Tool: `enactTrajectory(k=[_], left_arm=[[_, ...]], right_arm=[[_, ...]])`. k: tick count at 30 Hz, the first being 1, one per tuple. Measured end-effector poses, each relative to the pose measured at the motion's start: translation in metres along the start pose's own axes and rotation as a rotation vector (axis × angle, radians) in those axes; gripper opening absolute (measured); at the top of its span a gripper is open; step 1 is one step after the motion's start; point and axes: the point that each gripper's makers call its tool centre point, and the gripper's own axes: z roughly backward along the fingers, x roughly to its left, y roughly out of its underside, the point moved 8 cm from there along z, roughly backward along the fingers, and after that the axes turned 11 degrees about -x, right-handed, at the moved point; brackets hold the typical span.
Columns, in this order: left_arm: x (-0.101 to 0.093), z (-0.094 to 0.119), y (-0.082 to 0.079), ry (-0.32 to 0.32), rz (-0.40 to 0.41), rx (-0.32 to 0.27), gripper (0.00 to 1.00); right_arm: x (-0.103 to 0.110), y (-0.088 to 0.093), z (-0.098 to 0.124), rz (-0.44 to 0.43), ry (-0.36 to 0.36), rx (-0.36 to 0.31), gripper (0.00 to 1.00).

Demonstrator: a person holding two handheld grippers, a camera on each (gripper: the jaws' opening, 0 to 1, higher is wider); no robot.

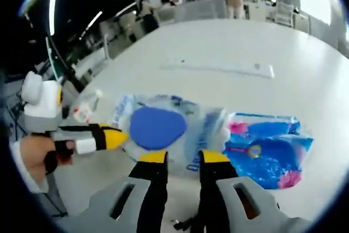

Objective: Arrange the tabletop items into an orderly group along one side of the table until the central work area is clear of visible clutter.

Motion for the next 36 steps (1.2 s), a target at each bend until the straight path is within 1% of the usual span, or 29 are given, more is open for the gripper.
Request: enactTrajectory(k=[1,2,3,4,6,7,8,9,11,13,15,16,18,21,28,29,30,32,34,36], left_arm=[[0.0,0.0,0.0,0.001,0.001,-0.001,0.17],[0.0,0.0,0.0,0.002,0.005,-0.003,0.17],[0.0,0.0,0.0,0.004,0.006,-0.003,0.18],[0.0,0.0,0.0,0.006,0.005,-0.003,0.18],[0.0,0.0,0.0,0.006,0.002,-0.003,0.17],[0.0,0.0,0.0,0.005,0.003,-0.003,0.17],[0.0,0.0,0.0,0.005,0.006,-0.003,0.17],[0.0,0.0,0.0,0.006,0.01,-0.004,0.18],[0.0,0.0,0.0,0.009,0.015,-0.006,0.18],[-0.001,0.0,0.0,0.01,0.015,-0.006,0.19],[-0.001,0.0,0.001,0.01,0.014,-0.005,0.18],[0.0,0.0,0.0,0.011,0.014,-0.005,0.18],[0.0,0.0,0.0,0.013,0.016,-0.004,0.18],[0.0,0.0,0.0,0.014,0.018,-0.003,0.18],[0.001,0.0,0.001,0.021,0.015,-0.008,0.18],[0.001,0.0,0.001,0.024,0.01,-0.009,0.18],[0.001,0.0,0.001,0.029,0.006,-0.008,0.18],[-0.001,0.001,0.0,0.041,0.003,-0.004,0.2],[-0.004,0.001,0.0,0.06,-0.007,0.009,0.25],[-0.008,0.001,-0.001,0.083,-0.029,0.02,0.31]], right_arm=[[0.0,0.001,0.0,-0.015,0.008,0.002,0.04],[0.0,0.002,0.001,-0.028,-0.019,0.003,0.05],[0.001,0.002,0.001,-0.05,-0.028,0.003,0.07],[0.002,0.003,0.001,-0.052,-0.039,-0.002,0.09],[0.003,0.005,-0.001,-0.033,-0.045,0.008,0.09],[0.004,0.008,-0.003,-0.022,-0.041,0.023,0.07],[0.004,0.01,-0.004,-0.028,-0.034,0.03,0.05],[0.003,0.011,-0.004,-0.053,-0.018,0.034,0.04],[0.002,0.011,-0.004,-0.068,-0.004,0.028,0.02],[0.002,0.014,-0.005,-0.045,0.006,0.034,0.0],[-0.001,0.018,-0.006,0.006,0.005,0.055,0.0],[-0.001,0.018,-0.007,-0.005,0.003,0.04,0.0],[-0.001,0.017,-0.006,-0.041,0.012,0.031,0.0],[0.0,0.018,-0.006,-0.02,0.01,0.03,0.0],[0.0,0.018,-0.008,-0.018,-0.013,0.027,0.0],[0.0,0.018,-0.008,-0.023,-0.018,0.026,0.0],[-0.001,0.018,-0.009,-0.053,-0.024,0.022,0.0],[-0.001,0.016,-0.007,-0.062,-0.027,0.024,0.0],[0.0,0.014,-0.006,-0.037,-0.046,0.017,0.0],[0.002,0.01,-0.003,-0.034,-0.064,0.008,0.0]])
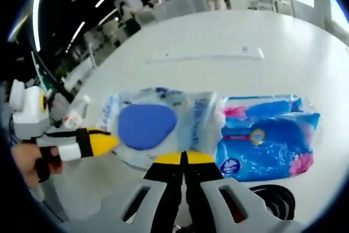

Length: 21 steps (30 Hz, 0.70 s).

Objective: Arrange the tabletop items into an orderly group along one side of the table until the central work area is clear of visible clutter.

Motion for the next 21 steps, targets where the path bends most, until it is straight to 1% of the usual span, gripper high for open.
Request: enactTrajectory(k=[1,2,3,4,6,7,8,10,11,13,14,15,17,18,19,21], left_arm=[[-0.003,0.0,-0.001,0.02,-0.021,0.006,0.35],[-0.005,0.002,-0.002,0.023,-0.03,0.0,0.38],[-0.007,0.004,-0.004,0.022,-0.045,-0.007,0.42],[-0.008,0.006,-0.005,0.019,-0.055,-0.01,0.43],[-0.009,0.012,-0.01,0.02,-0.061,-0.033,0.41],[-0.011,0.016,-0.014,0.029,-0.049,-0.054,0.41],[-0.012,0.018,-0.016,0.037,-0.041,-0.067,0.42],[-0.014,0.026,-0.02,0.053,-0.03,-0.081,0.45],[-0.015,0.031,-0.021,0.059,-0.034,-0.099,0.47],[-0.015,0.038,-0.023,0.062,-0.046,-0.119,0.49],[-0.015,0.043,-0.023,0.064,-0.051,-0.125,0.5],[-0.015,0.046,-0.023,0.066,-0.055,-0.13,0.51],[-0.017,0.054,-0.024,0.074,-0.061,-0.145,0.51],[-0.018,0.06,-0.025,0.081,-0.07,-0.15,0.51],[-0.019,0.064,-0.025,0.085,-0.078,-0.154,0.51],[-0.02,0.073,-0.025,0.092,-0.092,-0.169,0.49]], right_arm=[[0.003,-0.004,0.004,-0.029,-0.016,-0.013,0.0],[0.005,-0.007,0.007,-0.038,-0.026,-0.03,0.0],[0.006,-0.011,0.013,-0.035,-0.034,-0.061,0.0],[0.007,-0.014,0.017,-0.033,-0.04,-0.079,0.0],[0.01,-0.02,0.028,-0.057,-0.082,-0.116,0.0],[0.012,-0.023,0.036,-0.057,-0.142,-0.143,0.0],[0.013,-0.026,0.042,-0.065,-0.173,-0.161,0.0],[0.012,-0.032,0.055,-0.028,-0.182,-0.213,0.0],[0.012,-0.034,0.063,-0.005,-0.199,-0.228,0.0],[0.01,-0.038,0.078,-0.016,-0.231,-0.277,0.0],[0.008,-0.039,0.084,-0.03,-0.239,-0.285,0.0],[0.008,-0.04,0.089,-0.041,-0.264,-0.296,0.0],[0.01,-0.042,0.103,-0.035,-0.359,-0.31,0.0],[0.006,-0.043,0.108,-0.093,-0.311,-0.307,0.0],[0.004,-0.043,0.112,-0.085,-0.308,-0.29,0.0],[0.002,-0.042,0.122,-0.104,-0.319,-0.291,0.0]])
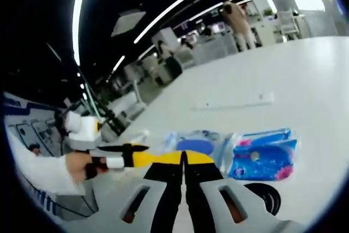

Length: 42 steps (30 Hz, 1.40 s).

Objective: Arrange the tabletop items into an orderly group along one side of the table until the central work area is clear of visible clutter.

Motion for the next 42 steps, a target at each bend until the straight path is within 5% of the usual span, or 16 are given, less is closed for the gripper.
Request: enactTrajectory(k=[9,13,24,32,36,42], left_arm=[[-0.002,0.035,-0.001,-0.024,0.033,-0.066,0.35],[-0.001,0.049,-0.001,-0.031,0.046,-0.089,0.15],[0.006,0.078,0.017,-0.06,0.114,-0.093,0.28],[0.021,0.102,0.028,-0.1,0.149,-0.106,0.46],[0.029,0.111,0.034,-0.14,0.179,-0.114,0.52],[0.041,0.12,0.038,-0.233,0.121,-0.09,0.73]], right_arm=[[0.006,-0.001,0.036,-0.094,-0.03,-0.02,0.0],[0.009,0.0,0.051,-0.006,-0.032,-0.001,0.0],[-0.011,0.007,0.1,0.058,0.062,-0.037,0.0],[-0.027,0.021,0.125,0.072,0.133,-0.026,0.18],[-0.027,0.026,0.124,0.059,0.136,-0.014,0.25],[-0.027,0.024,0.114,0.013,0.13,0.0,0.45]])
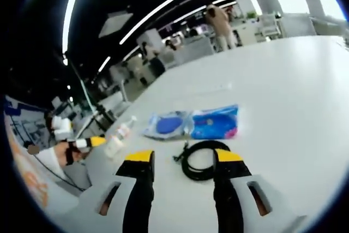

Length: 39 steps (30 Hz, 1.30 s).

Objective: Arrange the tabletop items into an orderly group along one side of the table until the central work area is clear of visible clutter.

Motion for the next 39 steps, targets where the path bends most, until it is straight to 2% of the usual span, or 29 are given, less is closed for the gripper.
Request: enactTrajectory(k=[7,9,11,12,16,20,25,28,31,39], left_arm=[[0.011,0.01,0.003,-0.061,0.036,-0.002,0.81],[0.014,0.013,0.004,-0.089,0.048,-0.006,0.86],[0.017,0.016,0.006,-0.108,0.064,-0.007,0.93],[0.018,0.017,0.007,-0.112,0.078,-0.007,0.92],[0.022,0.02,0.009,-0.126,0.122,-0.008,0.9],[0.024,0.021,0.011,-0.137,0.13,0.001,0.89],[0.023,0.02,0.012,-0.137,0.152,0.004,0.87],[0.022,0.018,0.014,-0.134,0.143,0.016,0.86],[0.023,0.016,0.014,-0.132,0.115,0.034,0.84],[0.034,0.012,0.009,-0.144,0.026,0.067,0.8]], right_arm=[[-0.001,0.004,0.001,-0.02,0.008,0.025,0.54],[-0.003,0.005,0.003,-0.051,0.022,0.045,0.57],[-0.005,0.006,0.005,-0.103,0.031,0.035,0.58],[-0.007,0.006,0.006,-0.122,0.038,0.034,0.58],[-0.009,0.007,0.01,-0.106,0.049,0.044,0.61],[-0.011,0.01,0.014,-0.212,0.052,0.033,0.59],[-0.011,0.015,0.017,-0.199,0.06,0.05,0.58],[-0.012,0.015,0.017,-0.222,0.055,0.048,0.58],[-0.012,0.016,0.017,-0.285,0.055,0.04,0.56],[-0.014,0.016,0.019,-0.294,0.064,0.04,0.55]])
